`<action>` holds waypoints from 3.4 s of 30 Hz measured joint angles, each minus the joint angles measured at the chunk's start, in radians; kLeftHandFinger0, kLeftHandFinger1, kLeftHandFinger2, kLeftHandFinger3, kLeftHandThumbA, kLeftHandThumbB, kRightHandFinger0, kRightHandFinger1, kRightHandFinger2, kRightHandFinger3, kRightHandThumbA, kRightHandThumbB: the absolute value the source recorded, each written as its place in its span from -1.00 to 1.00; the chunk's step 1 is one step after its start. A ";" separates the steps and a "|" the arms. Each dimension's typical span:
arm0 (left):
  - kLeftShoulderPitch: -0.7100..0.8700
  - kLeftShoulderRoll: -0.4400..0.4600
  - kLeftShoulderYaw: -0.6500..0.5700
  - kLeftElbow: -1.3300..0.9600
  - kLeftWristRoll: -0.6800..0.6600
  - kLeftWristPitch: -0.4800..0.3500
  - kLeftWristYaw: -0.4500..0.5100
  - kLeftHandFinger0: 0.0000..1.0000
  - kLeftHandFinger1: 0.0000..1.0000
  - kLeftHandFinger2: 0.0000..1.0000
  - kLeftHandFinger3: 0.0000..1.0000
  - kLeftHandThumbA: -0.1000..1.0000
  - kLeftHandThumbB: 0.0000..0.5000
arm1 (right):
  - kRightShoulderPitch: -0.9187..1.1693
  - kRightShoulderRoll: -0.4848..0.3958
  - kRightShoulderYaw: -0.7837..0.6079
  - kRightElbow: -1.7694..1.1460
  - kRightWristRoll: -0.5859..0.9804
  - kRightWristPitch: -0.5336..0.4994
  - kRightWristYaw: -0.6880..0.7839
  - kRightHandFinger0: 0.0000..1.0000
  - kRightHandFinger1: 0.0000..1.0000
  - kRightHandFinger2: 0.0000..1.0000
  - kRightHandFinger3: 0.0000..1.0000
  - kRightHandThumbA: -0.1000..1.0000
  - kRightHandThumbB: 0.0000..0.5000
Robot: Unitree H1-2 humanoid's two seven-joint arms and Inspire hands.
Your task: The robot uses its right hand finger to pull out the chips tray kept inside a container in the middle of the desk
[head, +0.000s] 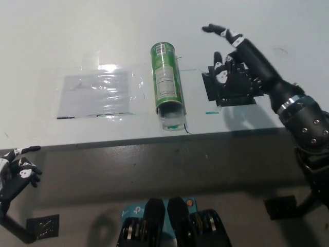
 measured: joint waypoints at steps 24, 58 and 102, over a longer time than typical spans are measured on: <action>-0.017 0.006 0.003 -0.003 -0.006 0.006 -0.005 -0.41 -0.41 -0.35 0.33 -0.93 -0.65 | -0.019 0.073 0.158 0.344 -0.115 -0.243 0.086 -1.00 -1.00 0.54 0.45 -1.00 0.13; -0.030 0.014 0.012 -0.008 -0.012 0.025 -0.009 -0.37 -0.39 -0.30 0.29 -0.94 -0.66 | 0.068 0.071 0.136 0.367 -0.207 -0.305 0.082 -0.80 -0.87 0.52 0.60 -1.00 0.00; -0.032 0.015 0.014 -0.010 -0.023 0.025 -0.012 -0.37 -0.39 -0.32 0.27 -0.96 -0.59 | 0.276 0.060 0.107 0.143 -0.239 -0.265 0.132 -1.00 -1.00 0.62 0.67 -1.00 -0.04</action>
